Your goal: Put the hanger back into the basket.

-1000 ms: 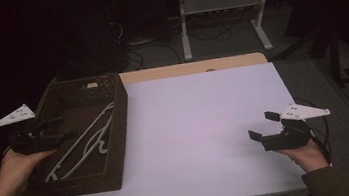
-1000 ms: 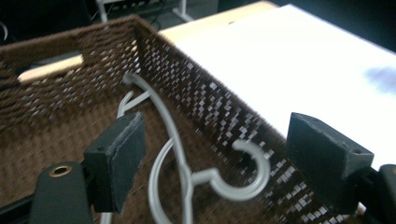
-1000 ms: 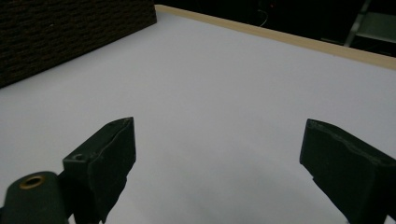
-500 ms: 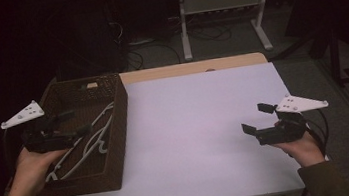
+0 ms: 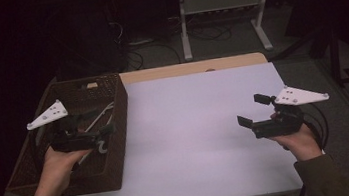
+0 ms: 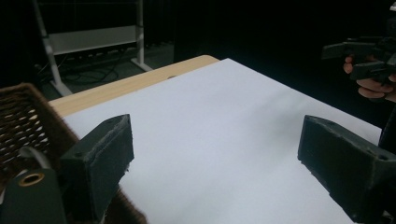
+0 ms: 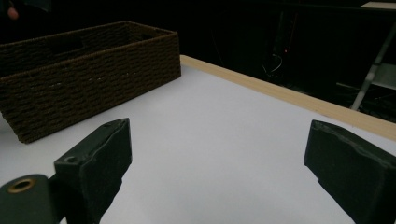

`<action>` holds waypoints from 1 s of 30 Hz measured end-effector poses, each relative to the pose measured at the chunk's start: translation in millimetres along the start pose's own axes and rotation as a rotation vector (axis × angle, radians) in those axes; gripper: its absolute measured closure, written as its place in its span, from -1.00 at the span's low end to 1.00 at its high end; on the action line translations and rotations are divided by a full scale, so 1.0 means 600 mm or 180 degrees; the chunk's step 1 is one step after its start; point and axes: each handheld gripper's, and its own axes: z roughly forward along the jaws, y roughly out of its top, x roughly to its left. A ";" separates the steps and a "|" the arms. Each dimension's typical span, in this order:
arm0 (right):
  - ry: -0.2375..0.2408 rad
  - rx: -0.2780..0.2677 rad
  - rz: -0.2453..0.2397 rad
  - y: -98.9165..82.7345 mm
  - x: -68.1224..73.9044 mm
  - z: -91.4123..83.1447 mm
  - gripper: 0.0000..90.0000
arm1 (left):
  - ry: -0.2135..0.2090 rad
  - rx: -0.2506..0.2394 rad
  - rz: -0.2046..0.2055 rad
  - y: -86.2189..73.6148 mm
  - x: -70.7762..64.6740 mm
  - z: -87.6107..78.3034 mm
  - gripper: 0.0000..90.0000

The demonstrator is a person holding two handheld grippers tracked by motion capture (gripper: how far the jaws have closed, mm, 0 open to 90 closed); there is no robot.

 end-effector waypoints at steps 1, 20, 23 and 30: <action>-0.0001 -0.0006 0.0002 0.003 0.000 0.000 -0.85 | -0.0024 -0.0031 -0.0018 0.000 -0.003 0.005 -0.78; 0.0019 -0.0150 0.0002 0.034 0.011 0.014 -1.00 | -0.0160 -0.0265 0.0059 -0.029 -0.036 0.075 -0.91; 0.0033 -0.0177 -0.0019 0.035 0.014 0.014 -1.00 | -0.0127 -0.0340 0.0091 -0.033 -0.039 0.078 -0.95; 0.0067 -0.0178 0.0011 0.033 0.016 0.012 -1.00 | -0.0126 -0.0418 0.0166 -0.041 -0.043 0.085 -0.95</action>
